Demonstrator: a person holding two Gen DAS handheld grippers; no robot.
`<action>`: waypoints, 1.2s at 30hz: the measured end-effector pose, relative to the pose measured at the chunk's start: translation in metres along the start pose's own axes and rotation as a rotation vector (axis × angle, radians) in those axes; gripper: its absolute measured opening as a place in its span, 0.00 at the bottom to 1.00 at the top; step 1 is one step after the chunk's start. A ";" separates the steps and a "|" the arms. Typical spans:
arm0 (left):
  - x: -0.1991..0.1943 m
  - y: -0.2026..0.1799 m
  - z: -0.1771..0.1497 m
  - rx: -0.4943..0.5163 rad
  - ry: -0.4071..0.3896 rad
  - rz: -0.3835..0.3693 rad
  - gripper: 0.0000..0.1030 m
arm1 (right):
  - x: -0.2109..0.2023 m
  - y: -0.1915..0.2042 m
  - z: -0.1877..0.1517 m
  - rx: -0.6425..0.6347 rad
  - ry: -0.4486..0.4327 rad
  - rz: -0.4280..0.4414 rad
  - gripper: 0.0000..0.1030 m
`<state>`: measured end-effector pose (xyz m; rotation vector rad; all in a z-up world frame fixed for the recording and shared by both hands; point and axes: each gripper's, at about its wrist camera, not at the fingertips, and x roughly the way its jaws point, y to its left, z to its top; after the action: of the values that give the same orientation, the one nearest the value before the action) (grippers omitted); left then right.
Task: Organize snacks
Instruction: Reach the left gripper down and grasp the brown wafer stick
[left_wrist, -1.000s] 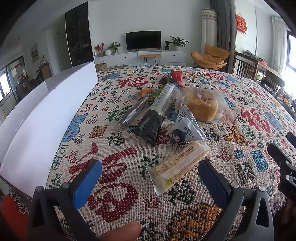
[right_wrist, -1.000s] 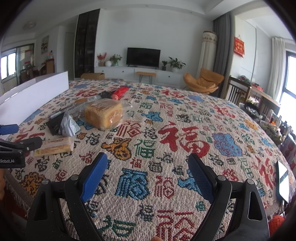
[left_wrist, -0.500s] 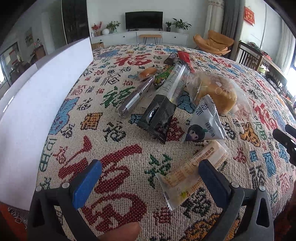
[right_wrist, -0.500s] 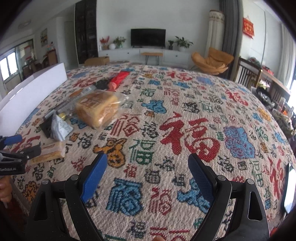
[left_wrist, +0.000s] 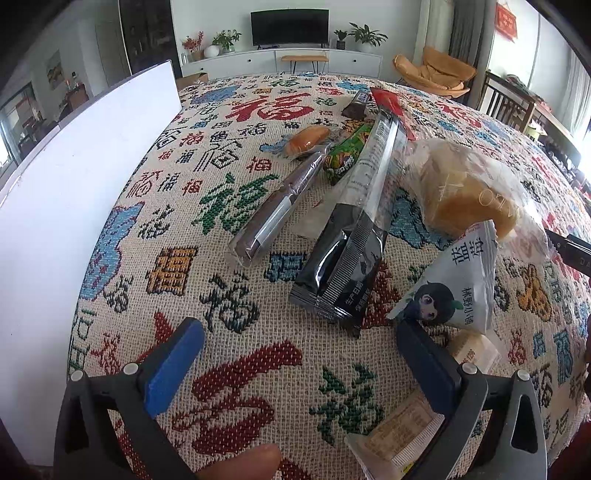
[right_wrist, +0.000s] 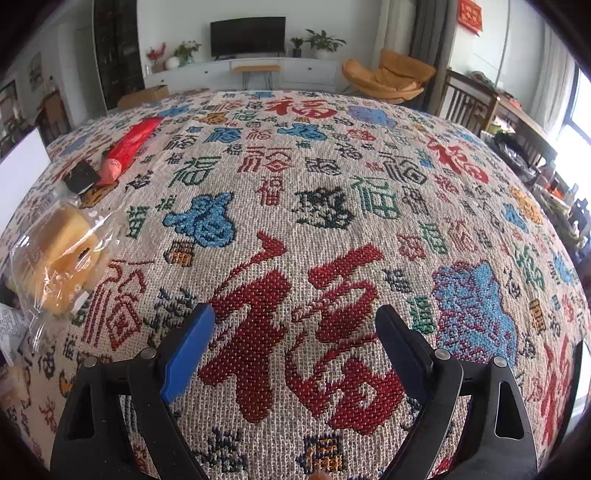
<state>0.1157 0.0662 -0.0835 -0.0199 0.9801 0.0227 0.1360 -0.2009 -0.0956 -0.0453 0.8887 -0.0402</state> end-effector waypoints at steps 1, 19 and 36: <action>0.000 0.000 -0.001 -0.001 -0.007 0.000 1.00 | 0.000 0.000 0.000 0.004 0.002 0.006 0.88; 0.000 0.000 0.001 -0.005 0.011 -0.004 1.00 | 0.006 -0.006 0.002 0.038 0.011 0.044 0.89; -0.010 0.009 -0.010 0.129 0.064 -0.087 1.00 | 0.006 -0.005 0.003 0.037 0.010 0.045 0.90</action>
<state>0.1018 0.0746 -0.0811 0.0552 1.0424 -0.1213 0.1416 -0.2063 -0.0983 0.0100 0.8989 -0.0148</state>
